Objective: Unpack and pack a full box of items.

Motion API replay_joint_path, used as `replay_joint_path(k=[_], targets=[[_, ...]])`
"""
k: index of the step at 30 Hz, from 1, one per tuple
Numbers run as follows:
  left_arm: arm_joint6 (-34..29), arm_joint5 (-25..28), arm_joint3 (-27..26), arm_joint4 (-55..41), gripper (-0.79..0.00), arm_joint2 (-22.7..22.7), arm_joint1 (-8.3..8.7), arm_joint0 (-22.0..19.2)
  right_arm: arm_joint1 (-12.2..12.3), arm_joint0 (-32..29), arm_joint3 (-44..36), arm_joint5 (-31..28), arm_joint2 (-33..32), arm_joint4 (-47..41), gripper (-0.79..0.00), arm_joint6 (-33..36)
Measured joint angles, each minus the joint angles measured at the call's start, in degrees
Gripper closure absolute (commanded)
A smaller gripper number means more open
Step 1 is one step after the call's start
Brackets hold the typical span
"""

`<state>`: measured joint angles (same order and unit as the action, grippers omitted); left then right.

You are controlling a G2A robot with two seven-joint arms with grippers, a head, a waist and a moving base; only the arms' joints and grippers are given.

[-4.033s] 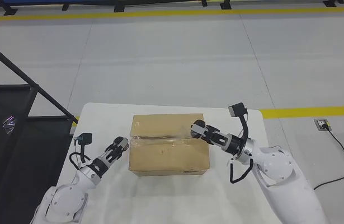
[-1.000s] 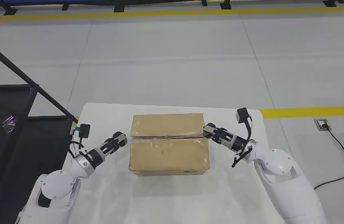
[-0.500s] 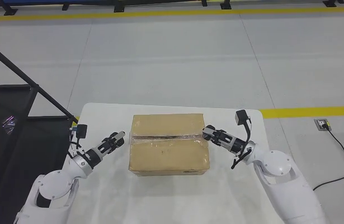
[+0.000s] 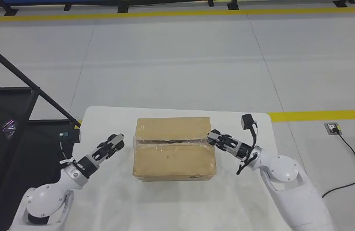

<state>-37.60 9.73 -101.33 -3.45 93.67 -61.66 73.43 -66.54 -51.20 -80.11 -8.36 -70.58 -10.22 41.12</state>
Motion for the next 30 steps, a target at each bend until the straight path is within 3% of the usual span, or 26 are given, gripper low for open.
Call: replay_joint_path(k=[1,6,14,19,30], targets=[[-0.4,-0.2,-0.7,0.1,-0.785,-0.3,0.02,0.1,0.0,0.0,-0.1,0.0,0.0,0.0,0.0,0.0],[-0.8,-2.6,0.0,2.8,-0.785,-4.6,-0.18,-2.5,0.0,-0.1,-0.5,0.2,0.1,0.0,0.0,-0.1],[1.0,-4.8,8.3,1.7,-0.785,-11.8,-1.18,-9.6,0.0,-0.1,-1.1,0.4,-0.1,0.3,0.0,0.0],[-1.0,-4.2,9.4,-3.0,-0.785,-11.5,-1.24,-10.7,0.1,0.2,-0.6,0.3,-0.4,0.2,0.0,0.5],[-2.0,-3.8,3.8,-4.0,-0.785,-9.8,-0.83,-8.0,0.0,1.6,1.0,-0.7,-0.3,-0.3,0.0,1.7]])
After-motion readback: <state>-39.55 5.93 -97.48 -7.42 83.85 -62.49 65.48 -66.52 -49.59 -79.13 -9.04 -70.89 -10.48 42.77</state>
